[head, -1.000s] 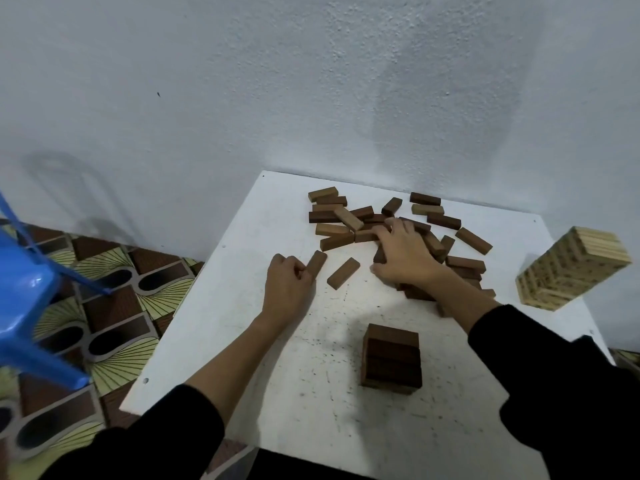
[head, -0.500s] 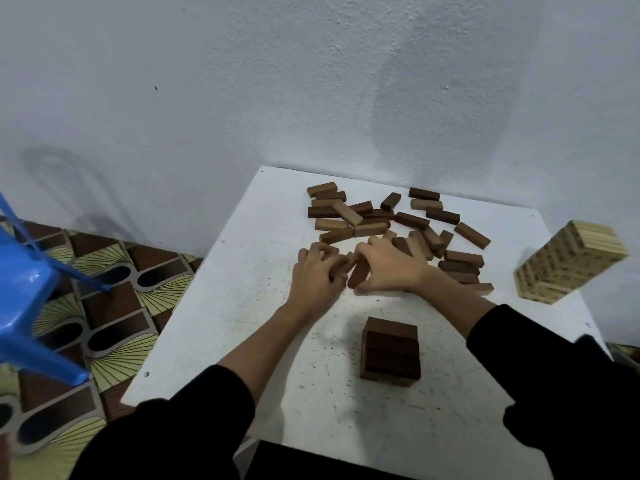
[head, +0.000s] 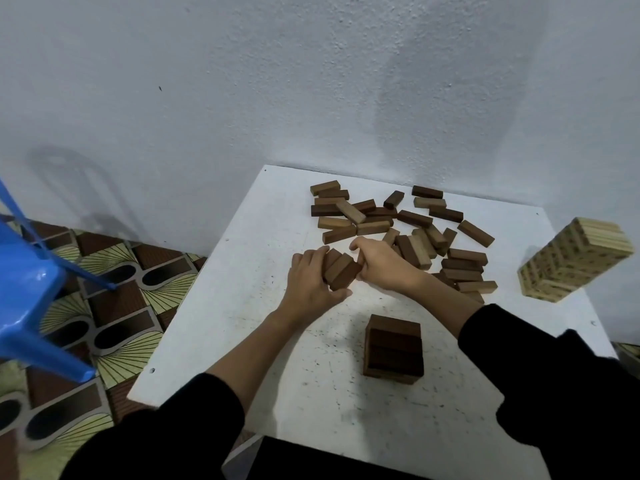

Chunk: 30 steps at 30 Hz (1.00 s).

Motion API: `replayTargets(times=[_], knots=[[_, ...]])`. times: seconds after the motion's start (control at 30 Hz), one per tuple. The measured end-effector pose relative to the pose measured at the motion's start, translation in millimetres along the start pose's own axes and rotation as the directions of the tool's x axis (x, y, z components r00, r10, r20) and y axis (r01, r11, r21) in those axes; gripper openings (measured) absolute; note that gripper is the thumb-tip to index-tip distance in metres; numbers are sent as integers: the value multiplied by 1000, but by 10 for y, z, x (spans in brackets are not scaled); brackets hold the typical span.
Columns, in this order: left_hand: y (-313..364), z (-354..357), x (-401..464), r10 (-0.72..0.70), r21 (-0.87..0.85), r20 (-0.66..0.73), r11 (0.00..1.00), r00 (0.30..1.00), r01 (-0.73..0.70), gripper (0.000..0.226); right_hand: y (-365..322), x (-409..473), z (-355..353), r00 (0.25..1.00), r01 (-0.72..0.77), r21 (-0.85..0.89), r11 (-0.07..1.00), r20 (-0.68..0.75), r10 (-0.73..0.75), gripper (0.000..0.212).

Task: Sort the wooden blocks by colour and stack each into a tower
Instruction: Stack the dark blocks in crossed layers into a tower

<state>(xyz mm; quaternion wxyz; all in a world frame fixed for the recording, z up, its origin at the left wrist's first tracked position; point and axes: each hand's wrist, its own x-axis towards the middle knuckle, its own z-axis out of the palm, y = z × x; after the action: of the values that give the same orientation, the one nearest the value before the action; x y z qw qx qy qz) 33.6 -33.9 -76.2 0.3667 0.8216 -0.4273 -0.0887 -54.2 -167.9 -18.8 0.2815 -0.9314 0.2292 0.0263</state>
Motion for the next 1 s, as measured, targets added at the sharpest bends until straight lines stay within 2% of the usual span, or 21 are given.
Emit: replayTargets(times=[0.1,0.2,0.3,0.43,0.7,1.0], knots=[[3,24,-54,-22,4,-13,1000,1000,22,101,-14,-25,17,999,-26,148,989,24,23,55],[-22,-42,-83,-4,-61,110,998,994,11,115,-15,-37,24,992,3,134,991,124,-20,77],[-72,-163,-72,-15,-217,169,975,985,52,113,4,-44,26,980,16,120,993,193,-39,92],[-82,-238,-59,2,-358,214,931,977,77,104,20,-71,47,978,22,191,981,197,-60,101],[-82,-219,-57,-3,-371,258,923,966,102,95,32,-78,132,981,145,85,986,117,-154,94],[-83,-292,-12,40,-310,319,948,947,64,93,-9,-81,145,978,155,82,984,131,-165,92]])
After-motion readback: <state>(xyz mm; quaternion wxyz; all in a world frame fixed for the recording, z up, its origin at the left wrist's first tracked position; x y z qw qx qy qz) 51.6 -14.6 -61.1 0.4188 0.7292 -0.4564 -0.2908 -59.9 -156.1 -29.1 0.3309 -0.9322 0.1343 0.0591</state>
